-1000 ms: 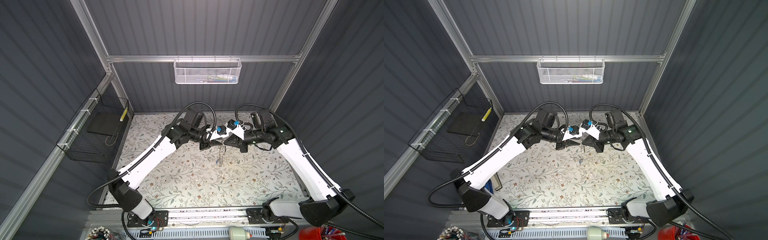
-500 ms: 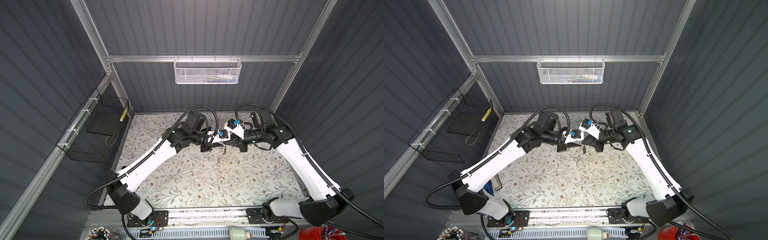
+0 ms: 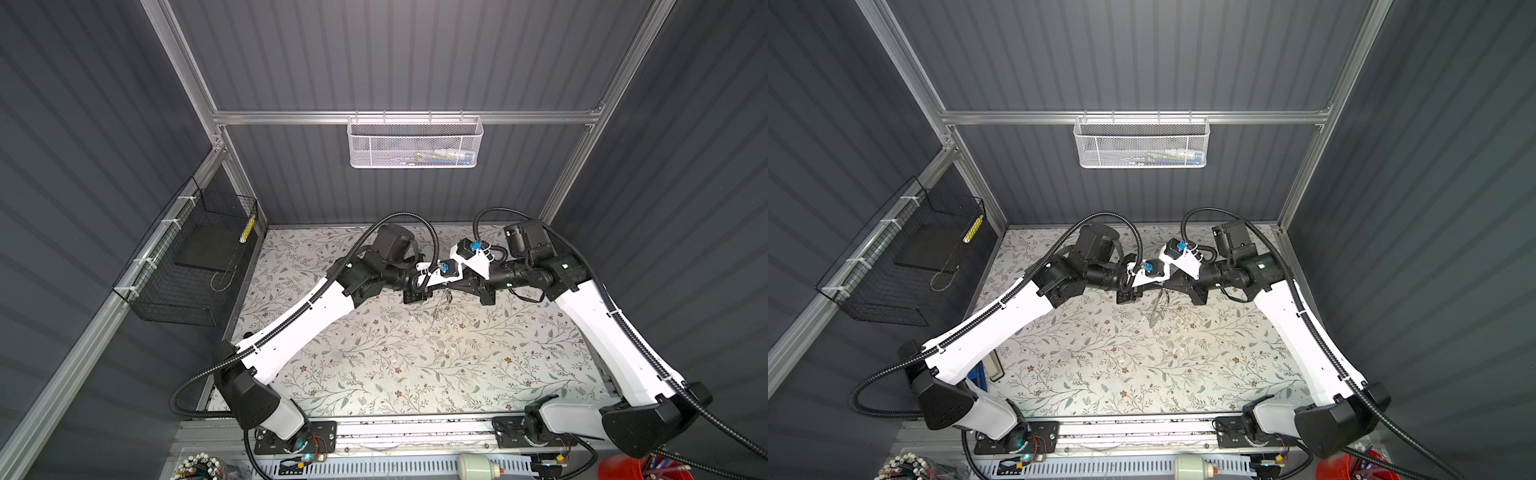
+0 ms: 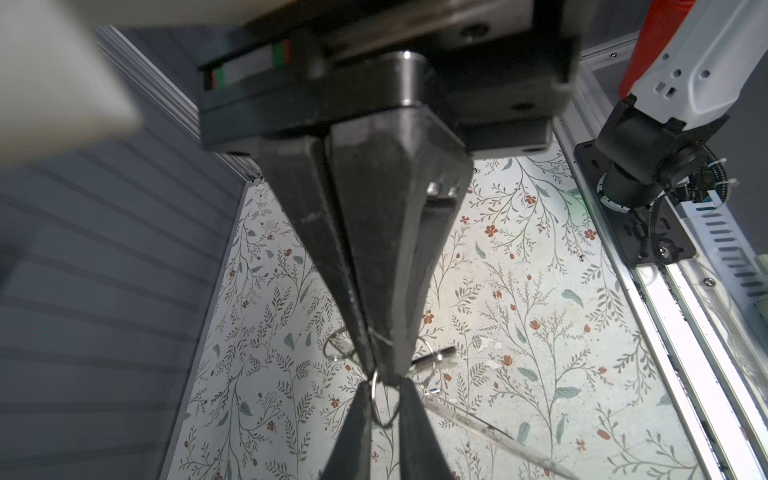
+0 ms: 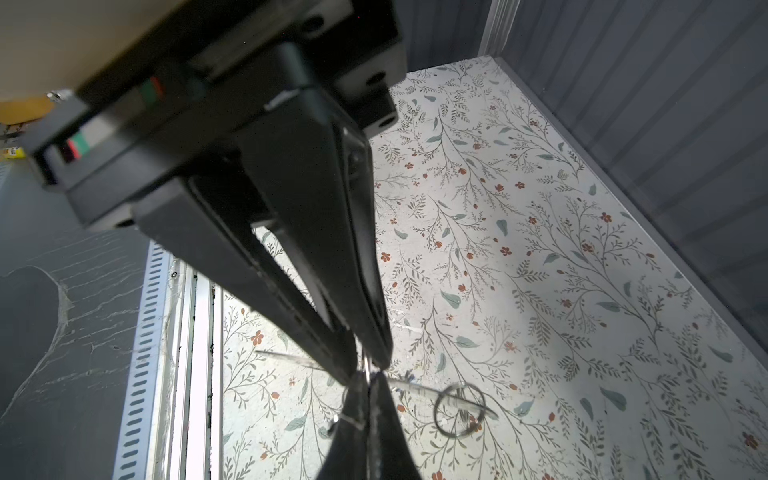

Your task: Put the keys on the keyring

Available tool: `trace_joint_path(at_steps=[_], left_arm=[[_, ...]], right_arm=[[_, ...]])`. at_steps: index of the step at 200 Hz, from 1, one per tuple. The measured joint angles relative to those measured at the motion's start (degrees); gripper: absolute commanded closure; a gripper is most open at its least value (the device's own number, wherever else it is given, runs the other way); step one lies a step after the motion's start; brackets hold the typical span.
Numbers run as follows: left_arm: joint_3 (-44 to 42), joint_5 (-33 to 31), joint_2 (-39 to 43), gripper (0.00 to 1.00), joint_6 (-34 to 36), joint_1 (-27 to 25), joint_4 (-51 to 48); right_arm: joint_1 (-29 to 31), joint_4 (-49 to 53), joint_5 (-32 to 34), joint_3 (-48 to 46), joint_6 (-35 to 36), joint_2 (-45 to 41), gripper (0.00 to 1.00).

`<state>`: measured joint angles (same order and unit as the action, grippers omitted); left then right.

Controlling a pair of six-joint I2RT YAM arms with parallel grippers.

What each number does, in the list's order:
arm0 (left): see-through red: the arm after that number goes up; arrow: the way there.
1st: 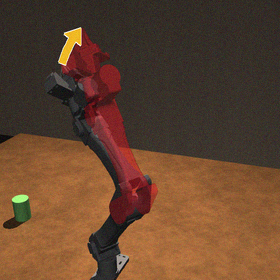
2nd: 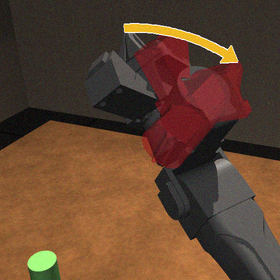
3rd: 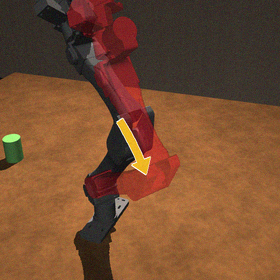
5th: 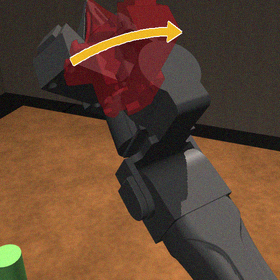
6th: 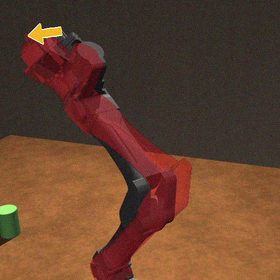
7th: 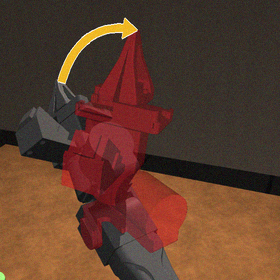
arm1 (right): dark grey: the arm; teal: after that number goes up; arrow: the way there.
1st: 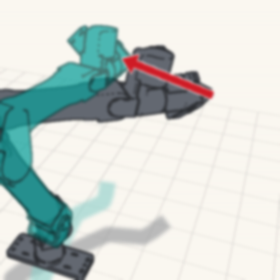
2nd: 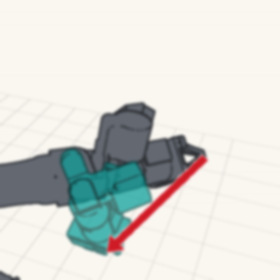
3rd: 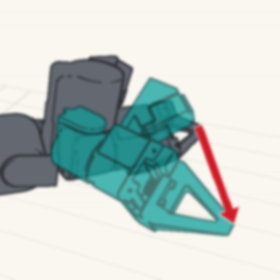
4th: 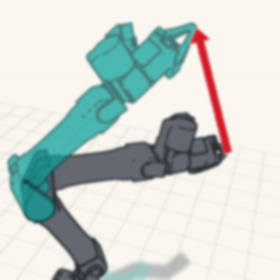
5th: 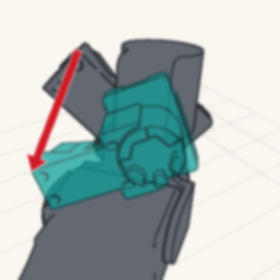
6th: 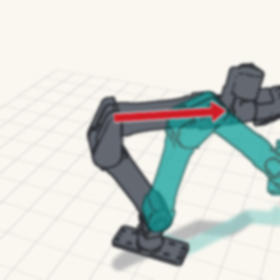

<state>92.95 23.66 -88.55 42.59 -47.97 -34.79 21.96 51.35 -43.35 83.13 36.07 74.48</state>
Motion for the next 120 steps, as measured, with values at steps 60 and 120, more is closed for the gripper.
trace_joint_path(at_steps=[60, 120], left_arm=[[1.6, 1.2, -1.5, 1.0, -1.1, 0.3, -1.3], [-0.2, 4.6, -1.4, 1.0, -5.4, 1.4, 2.4]], right_arm=[[-0.3, 0.5, -0.1, -0.5, 0.3, -0.1, 0.99], [-0.5, -2.2, 4.2, -2.0, -1.3, -2.3, 0.66]])
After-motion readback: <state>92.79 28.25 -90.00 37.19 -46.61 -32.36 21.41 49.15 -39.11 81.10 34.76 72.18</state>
